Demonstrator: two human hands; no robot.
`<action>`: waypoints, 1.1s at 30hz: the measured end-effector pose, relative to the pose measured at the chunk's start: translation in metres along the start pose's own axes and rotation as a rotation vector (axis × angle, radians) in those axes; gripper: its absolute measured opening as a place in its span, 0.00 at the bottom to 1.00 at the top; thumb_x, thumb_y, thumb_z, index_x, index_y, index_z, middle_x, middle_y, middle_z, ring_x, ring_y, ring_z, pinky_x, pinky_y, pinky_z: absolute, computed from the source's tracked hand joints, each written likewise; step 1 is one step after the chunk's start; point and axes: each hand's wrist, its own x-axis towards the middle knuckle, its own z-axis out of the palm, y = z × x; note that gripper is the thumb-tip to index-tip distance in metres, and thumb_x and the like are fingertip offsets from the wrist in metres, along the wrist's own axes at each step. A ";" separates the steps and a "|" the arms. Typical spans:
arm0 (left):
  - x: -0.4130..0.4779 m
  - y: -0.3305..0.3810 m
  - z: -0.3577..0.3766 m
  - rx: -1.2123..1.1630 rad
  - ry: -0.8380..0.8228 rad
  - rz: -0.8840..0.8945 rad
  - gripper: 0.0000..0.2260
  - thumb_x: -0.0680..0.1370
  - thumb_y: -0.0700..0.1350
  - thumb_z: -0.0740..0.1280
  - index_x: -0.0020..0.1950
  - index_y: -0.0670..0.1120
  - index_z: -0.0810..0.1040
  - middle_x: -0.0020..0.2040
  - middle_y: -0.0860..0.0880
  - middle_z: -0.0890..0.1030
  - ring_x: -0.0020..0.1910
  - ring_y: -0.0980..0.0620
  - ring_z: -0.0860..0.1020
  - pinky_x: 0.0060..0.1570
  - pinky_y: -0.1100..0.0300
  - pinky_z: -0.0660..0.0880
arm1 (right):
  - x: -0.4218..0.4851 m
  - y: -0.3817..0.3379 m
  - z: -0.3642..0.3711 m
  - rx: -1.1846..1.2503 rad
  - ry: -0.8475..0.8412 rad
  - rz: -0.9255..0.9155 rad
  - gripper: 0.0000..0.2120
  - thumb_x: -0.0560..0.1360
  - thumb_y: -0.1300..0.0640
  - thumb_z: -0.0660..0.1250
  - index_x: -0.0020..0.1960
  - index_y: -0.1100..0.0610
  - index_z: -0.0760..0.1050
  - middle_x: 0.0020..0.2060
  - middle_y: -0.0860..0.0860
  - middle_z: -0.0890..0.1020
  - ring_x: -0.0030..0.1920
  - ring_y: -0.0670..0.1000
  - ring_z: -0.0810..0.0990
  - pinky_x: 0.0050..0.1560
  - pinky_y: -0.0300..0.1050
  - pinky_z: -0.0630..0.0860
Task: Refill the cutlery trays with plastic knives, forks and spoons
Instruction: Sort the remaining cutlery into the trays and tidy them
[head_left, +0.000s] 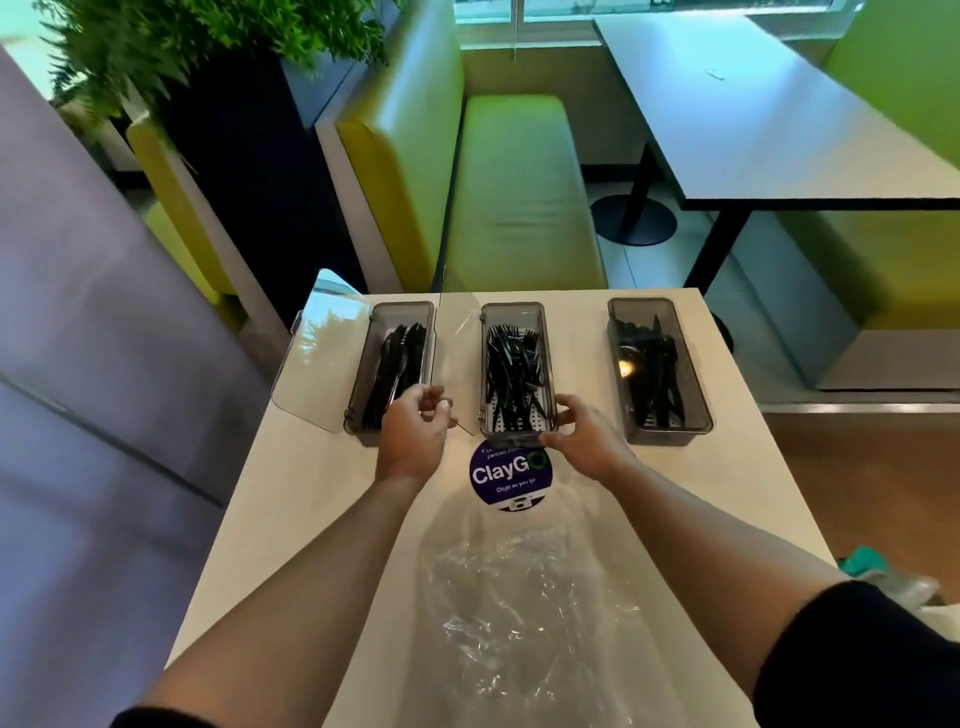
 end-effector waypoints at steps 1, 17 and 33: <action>0.000 0.000 0.002 -0.022 0.001 -0.005 0.06 0.82 0.39 0.64 0.57 0.46 0.77 0.51 0.44 0.84 0.45 0.49 0.85 0.46 0.50 0.83 | 0.002 0.001 0.000 -0.005 0.001 0.002 0.33 0.77 0.54 0.72 0.78 0.50 0.63 0.62 0.47 0.79 0.59 0.48 0.77 0.56 0.47 0.76; 0.011 0.019 0.038 0.305 -0.206 0.387 0.17 0.76 0.47 0.75 0.63 0.44 0.83 0.61 0.48 0.84 0.58 0.54 0.82 0.60 0.58 0.79 | 0.010 0.008 -0.005 -0.017 -0.018 -0.013 0.30 0.75 0.53 0.74 0.74 0.46 0.68 0.53 0.43 0.82 0.57 0.47 0.80 0.61 0.56 0.78; 0.011 -0.002 0.053 0.770 -0.242 0.525 0.10 0.78 0.51 0.71 0.56 0.48 0.84 0.58 0.53 0.83 0.59 0.51 0.77 0.51 0.55 0.80 | 0.010 0.011 -0.012 -0.073 -0.061 0.002 0.30 0.76 0.58 0.73 0.75 0.47 0.67 0.53 0.42 0.81 0.55 0.45 0.79 0.52 0.44 0.75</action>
